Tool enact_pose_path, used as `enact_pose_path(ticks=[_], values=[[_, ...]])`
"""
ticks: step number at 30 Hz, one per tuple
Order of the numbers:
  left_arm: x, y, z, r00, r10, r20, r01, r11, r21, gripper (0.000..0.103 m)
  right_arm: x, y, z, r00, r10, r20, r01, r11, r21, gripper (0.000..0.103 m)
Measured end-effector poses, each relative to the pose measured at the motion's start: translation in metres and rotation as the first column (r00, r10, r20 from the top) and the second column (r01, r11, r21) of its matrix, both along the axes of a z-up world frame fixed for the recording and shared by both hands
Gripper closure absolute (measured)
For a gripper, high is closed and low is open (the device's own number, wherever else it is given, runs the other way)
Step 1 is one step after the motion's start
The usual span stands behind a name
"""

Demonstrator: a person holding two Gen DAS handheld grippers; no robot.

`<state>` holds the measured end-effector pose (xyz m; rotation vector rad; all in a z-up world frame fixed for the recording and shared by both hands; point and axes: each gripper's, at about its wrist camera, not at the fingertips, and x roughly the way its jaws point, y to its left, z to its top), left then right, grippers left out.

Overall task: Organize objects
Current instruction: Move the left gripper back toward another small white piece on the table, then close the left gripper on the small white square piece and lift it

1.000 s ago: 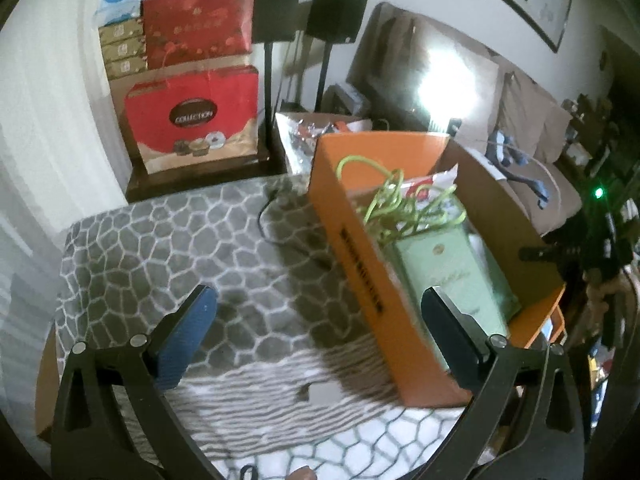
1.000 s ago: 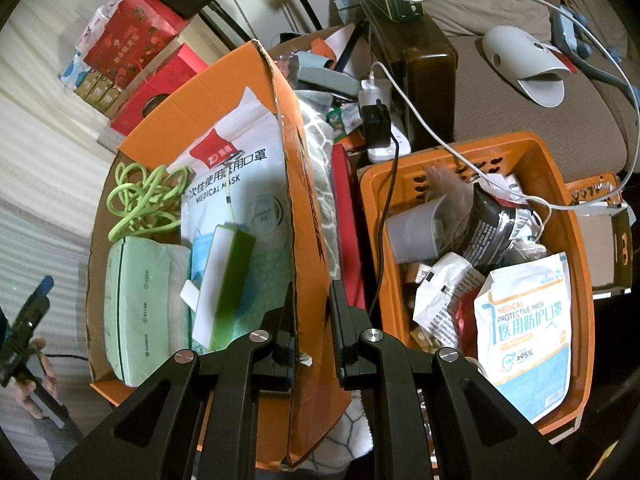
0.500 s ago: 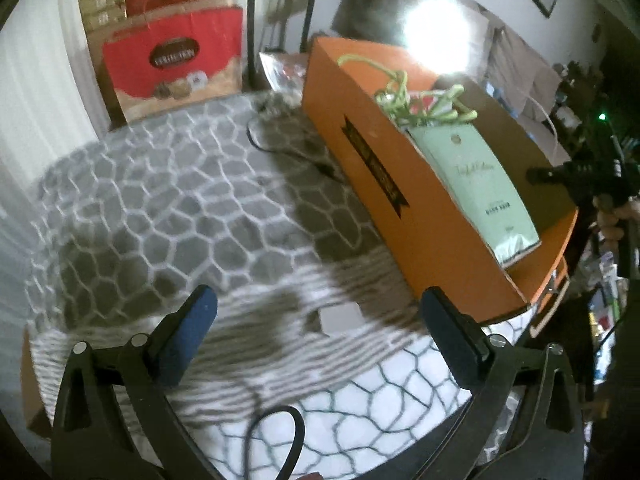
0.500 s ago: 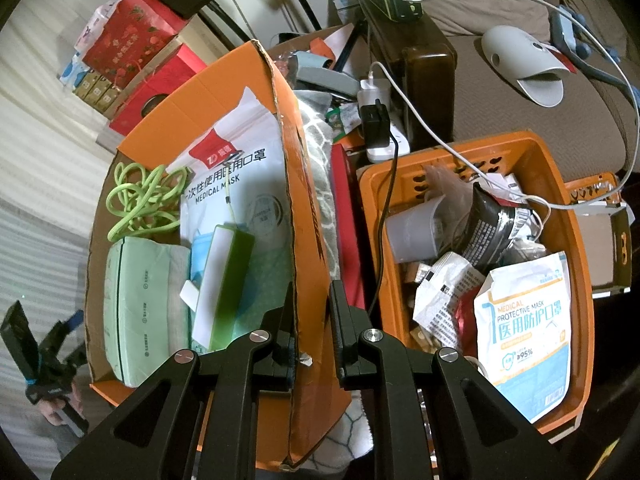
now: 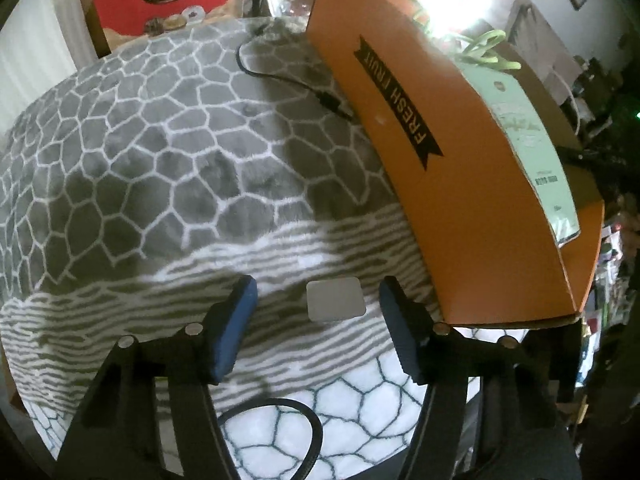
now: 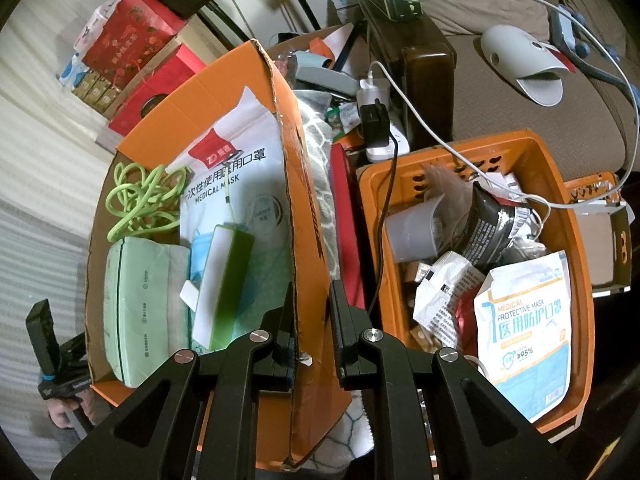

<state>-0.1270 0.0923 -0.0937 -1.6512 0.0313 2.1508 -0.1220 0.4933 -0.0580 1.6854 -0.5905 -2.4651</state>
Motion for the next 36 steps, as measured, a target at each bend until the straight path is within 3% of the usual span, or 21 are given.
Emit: enact_pose_path(ticks=[10,16,23,36], values=[[0.007,0.004,0.0,1.0,-0.011,0.004,0.011,1.0,-0.007,0.078,0.0,0.0,0.0,1.0,0.0,0.0,0.0,1.0,0.0,0.091],[0.003,-0.004,0.01,0.999,0.036,0.036,-0.039,0.995,0.087,0.078,0.0,0.0,0.0,1.0,0.0,0.0,0.0,1.0,-0.001,0.091],[-0.004,-0.015,0.045,0.997,0.072,-0.009,-0.07,0.984,0.161,0.078,0.0,0.0,0.0,1.0,-0.001,0.0,0.001,1.0,-0.001,0.091],[-0.03,0.005,0.096,0.994,0.064,-0.091,-0.043,0.976,0.212,0.078,0.0,0.0,0.0,1.0,-0.001,0.0,0.001,1.0,-0.001,0.091]])
